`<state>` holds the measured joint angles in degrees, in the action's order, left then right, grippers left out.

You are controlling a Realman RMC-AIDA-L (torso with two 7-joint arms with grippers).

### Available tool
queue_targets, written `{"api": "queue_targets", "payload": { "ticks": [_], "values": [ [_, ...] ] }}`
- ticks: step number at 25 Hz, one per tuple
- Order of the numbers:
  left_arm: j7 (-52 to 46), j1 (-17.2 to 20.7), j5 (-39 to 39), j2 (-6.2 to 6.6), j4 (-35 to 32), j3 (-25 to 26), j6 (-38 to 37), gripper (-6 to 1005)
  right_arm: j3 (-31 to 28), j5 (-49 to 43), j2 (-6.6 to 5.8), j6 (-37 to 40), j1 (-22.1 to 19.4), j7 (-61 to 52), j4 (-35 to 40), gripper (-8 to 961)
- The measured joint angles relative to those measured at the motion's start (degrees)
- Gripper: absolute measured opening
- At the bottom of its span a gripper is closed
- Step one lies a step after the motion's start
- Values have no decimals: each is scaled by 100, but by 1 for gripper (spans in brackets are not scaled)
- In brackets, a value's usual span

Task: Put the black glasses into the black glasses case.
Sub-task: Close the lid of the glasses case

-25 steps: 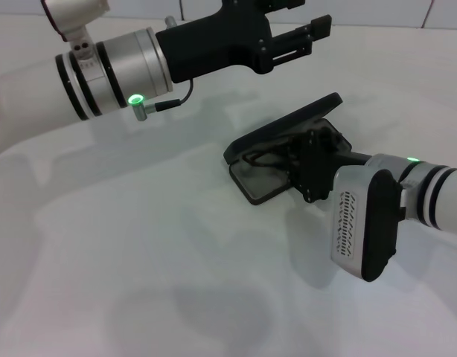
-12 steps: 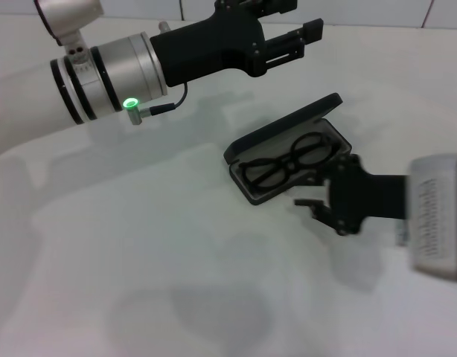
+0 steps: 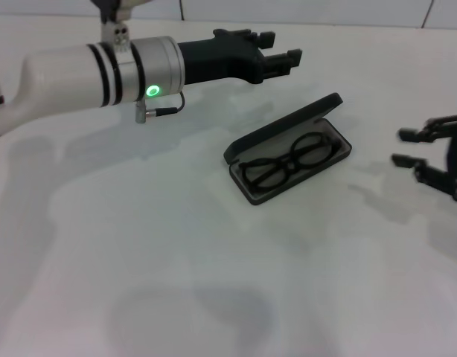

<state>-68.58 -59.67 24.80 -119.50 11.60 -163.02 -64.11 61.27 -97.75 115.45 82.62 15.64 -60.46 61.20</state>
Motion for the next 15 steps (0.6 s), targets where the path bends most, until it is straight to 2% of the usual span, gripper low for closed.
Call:
{"api": "queue_targets", "payload": {
  "ticks": [5,6,7,10,13,15],
  "values": [
    [-187,-47,-358,-19,-163,-2,574,638,-965,306,-11,232,-44,78,-490,327],
    [-209,-47,-398,-14,-235,-2,683,638,-965,306,-11,232,-44,78,-490,330],
    [-245,-48,-451,-11,-278,-2,779,638,-1347,466,-18,253,-43,228,-767,334],
    [-365,-50,-604,-8,-303,-2,979,638,-1484,502,-17,261,-6,299,-913,346],
    [-418,-54,-756,-18,-345,-2,1019,638,-1462,499,-16,244,8,319,-932,567],
    [-425,-59,-836,-13,-428,-2,1022,638,-1456,496,-14,235,9,360,-934,591]
  ]
}}
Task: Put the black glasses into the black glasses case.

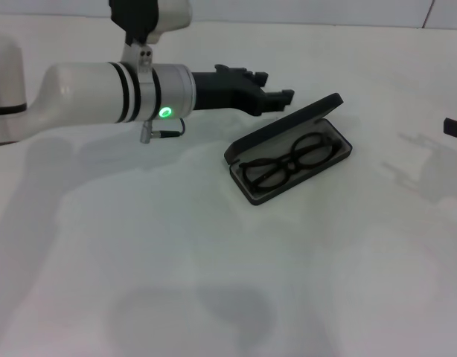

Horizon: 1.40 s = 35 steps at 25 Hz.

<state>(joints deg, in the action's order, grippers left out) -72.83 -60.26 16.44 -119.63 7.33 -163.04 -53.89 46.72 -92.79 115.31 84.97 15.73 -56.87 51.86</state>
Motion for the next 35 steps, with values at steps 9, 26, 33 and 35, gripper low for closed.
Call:
{"api": "queue_targets", "payload": {
  "ticks": [9,26,33,35],
  "values": [
    [328,-80,-853,-9,-607,1,44,638,-53,4,2,-72,0,26,-62,629],
    [1834,331,192,150,-471,25,-2290,638,280,-157,-91,836,539,128,-589,634],
    [2764,1138,315,326,623,10,-4755,638,713,-281,-90,1127,1412,583,-1655,676],
    [3075,1375,277,371,635,9,-4935,638,733,-279,-17,1029,1634,772,-1989,676]
  ]
}}
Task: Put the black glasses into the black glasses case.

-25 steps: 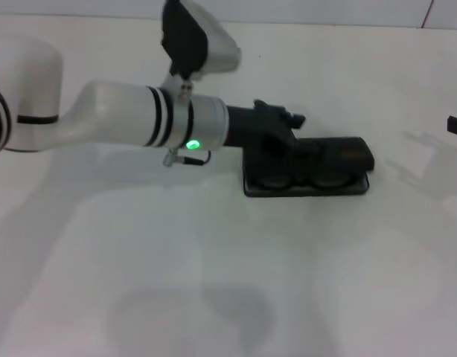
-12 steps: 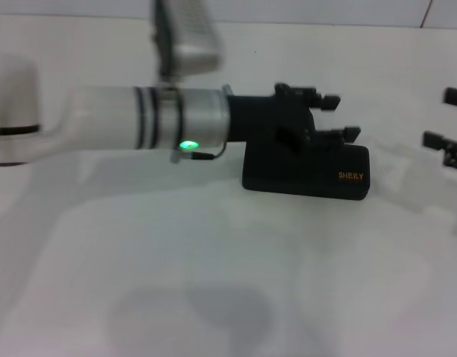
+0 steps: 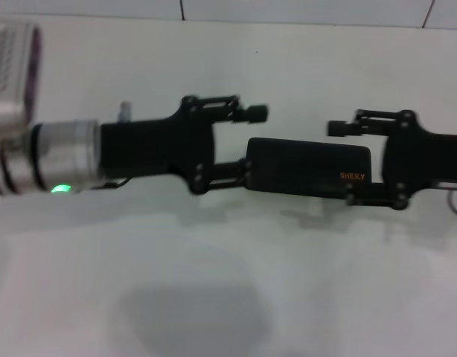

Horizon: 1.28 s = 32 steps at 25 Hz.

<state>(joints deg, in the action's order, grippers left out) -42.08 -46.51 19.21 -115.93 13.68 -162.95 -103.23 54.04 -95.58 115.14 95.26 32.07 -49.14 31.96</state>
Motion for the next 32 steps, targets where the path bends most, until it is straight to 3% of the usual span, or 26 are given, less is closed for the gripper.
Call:
{"api": "queue_targets", "payload": {
  "ticks": [3,8,18,32],
  "values": [
    [364,332,65,12,6,-1,-109,638,31,15,70,-214,268,263,-466,676],
    [472,665,283,6,-23,-1,-170,638,-5,169,78,-262,567,705,-1083,676],
    [458,716,229,-25,9,0,-205,638,44,384,97,-264,528,950,-1130,676],
    [448,714,69,60,49,0,-257,638,81,381,105,-259,520,1048,-1193,676]
  ]
}}
